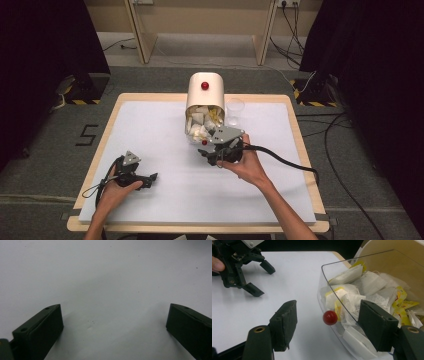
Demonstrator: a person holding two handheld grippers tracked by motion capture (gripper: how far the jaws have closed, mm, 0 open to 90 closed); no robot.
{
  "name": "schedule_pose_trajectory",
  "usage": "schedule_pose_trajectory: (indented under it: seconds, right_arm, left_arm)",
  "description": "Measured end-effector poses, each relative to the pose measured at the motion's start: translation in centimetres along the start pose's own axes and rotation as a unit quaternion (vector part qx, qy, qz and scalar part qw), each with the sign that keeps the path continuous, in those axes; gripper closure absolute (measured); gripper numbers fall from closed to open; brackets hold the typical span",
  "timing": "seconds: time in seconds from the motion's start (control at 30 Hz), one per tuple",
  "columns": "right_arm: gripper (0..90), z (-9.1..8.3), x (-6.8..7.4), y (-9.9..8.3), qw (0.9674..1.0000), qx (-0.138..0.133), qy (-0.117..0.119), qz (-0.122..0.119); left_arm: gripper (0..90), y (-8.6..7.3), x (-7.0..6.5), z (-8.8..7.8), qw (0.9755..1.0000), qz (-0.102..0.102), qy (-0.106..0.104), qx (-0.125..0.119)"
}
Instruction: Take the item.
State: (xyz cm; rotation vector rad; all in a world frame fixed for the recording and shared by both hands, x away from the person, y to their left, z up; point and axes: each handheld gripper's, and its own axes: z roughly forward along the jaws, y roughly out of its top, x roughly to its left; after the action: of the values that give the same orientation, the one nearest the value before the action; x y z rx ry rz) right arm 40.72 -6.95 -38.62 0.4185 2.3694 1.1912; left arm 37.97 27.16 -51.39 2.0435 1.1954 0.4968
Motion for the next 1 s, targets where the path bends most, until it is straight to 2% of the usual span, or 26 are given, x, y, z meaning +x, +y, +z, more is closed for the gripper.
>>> schedule_pose_trajectory:
  seconds: [1.0]
  right_arm:
    - [34.3,-0.46,0.55,-0.11,0.9998,0.012,0.015,-0.002]
  left_arm:
    - [0.0,0.0,-0.01,0.0,1.0,0.0,0.001,0.0]
